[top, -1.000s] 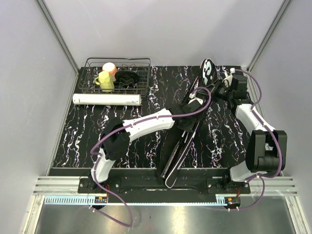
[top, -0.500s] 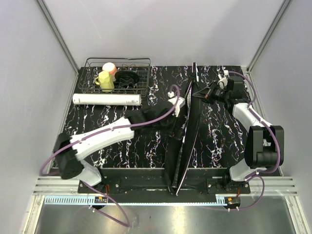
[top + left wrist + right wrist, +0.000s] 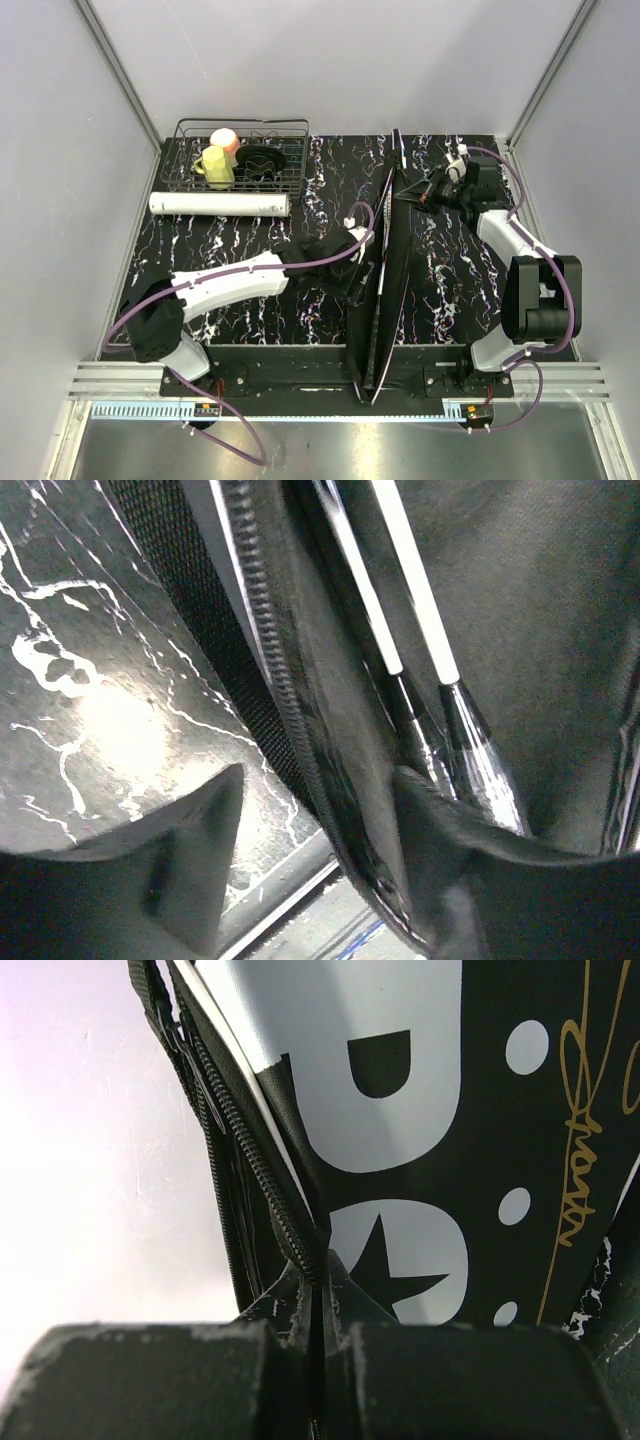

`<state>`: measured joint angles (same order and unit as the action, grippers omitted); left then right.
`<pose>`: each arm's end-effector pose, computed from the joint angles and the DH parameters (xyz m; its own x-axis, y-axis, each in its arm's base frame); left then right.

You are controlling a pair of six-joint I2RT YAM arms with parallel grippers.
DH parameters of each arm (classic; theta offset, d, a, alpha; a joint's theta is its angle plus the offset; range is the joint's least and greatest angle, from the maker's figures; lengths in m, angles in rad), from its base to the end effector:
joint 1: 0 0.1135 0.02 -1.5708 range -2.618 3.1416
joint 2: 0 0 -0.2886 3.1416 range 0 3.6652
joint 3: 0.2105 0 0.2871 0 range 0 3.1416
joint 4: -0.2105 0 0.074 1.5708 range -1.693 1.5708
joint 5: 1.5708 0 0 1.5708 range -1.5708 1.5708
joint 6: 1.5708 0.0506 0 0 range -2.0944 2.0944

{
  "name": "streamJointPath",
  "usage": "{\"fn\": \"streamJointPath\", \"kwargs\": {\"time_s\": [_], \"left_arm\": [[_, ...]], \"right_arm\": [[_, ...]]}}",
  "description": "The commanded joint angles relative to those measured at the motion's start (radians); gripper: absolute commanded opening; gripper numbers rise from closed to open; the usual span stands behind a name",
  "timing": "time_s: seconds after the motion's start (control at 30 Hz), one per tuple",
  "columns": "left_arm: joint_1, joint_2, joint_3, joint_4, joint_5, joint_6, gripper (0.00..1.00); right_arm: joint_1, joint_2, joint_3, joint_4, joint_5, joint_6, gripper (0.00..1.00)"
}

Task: Pack up the badminton gear

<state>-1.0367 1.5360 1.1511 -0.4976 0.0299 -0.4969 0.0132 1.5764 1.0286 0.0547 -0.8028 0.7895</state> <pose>0.1880 -0.3208 0.2559 -0.7603 0.3496 -0.5474 0.5774 0.7498 -0.3231 0.3882 0.0415 0.2554 -0.7896 0.4829 -0.3786 -0.1165 0.4877 0.8652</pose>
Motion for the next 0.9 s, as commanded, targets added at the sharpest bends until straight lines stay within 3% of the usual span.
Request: {"fn": "streamJointPath", "kwargs": {"time_s": [0.0, 0.03, 0.13, 0.17, 0.27, 0.5, 0.57, 0.7, 0.8, 0.83, 0.87], "left_arm": [[0.003, 0.029, 0.038, 0.051, 0.038, 0.02, 0.52], [0.004, 0.024, 0.044, 0.053, 0.041, 0.024, 0.29], [0.004, 0.012, 0.082, 0.034, 0.01, 0.038, 0.0], [0.009, 0.009, 0.094, 0.022, -0.004, 0.043, 0.0], [0.021, 0.001, 0.133, 0.019, -0.008, 0.046, 0.0], [0.047, -0.005, 0.137, 0.03, -0.01, 0.043, 0.0], [0.053, -0.011, 0.127, 0.043, 0.001, 0.04, 0.0], [0.06, -0.014, 0.122, 0.05, 0.018, 0.053, 0.0], [0.063, -0.022, 0.111, 0.067, 0.037, 0.07, 0.0], [0.064, -0.027, 0.108, 0.073, 0.051, 0.076, 0.01], [0.064, -0.028, 0.104, 0.083, 0.085, 0.089, 0.04]], "right_arm": [[0.007, -0.021, 0.082, -0.091, -0.006, -0.085, 0.0], [0.013, -0.029, 0.097, -0.131, 0.051, -0.117, 0.0], [0.057, -0.064, 0.119, -0.352, 0.204, -0.248, 0.11], [0.074, -0.078, 0.117, -0.383, 0.232, -0.278, 0.2], [0.152, -0.12, 0.07, -0.449, 0.267, -0.294, 0.32], [0.396, -0.369, -0.177, -0.51, 0.395, -0.22, 0.57], [0.435, -0.456, -0.223, -0.51, 0.412, -0.182, 0.59], [0.458, -0.524, -0.301, -0.474, 0.398, -0.142, 0.56], [0.459, -0.51, -0.297, -0.425, 0.421, -0.112, 0.26], [0.458, -0.503, -0.292, -0.385, 0.419, -0.096, 0.11], [0.459, -0.484, -0.292, -0.357, 0.412, -0.06, 0.07]]}}
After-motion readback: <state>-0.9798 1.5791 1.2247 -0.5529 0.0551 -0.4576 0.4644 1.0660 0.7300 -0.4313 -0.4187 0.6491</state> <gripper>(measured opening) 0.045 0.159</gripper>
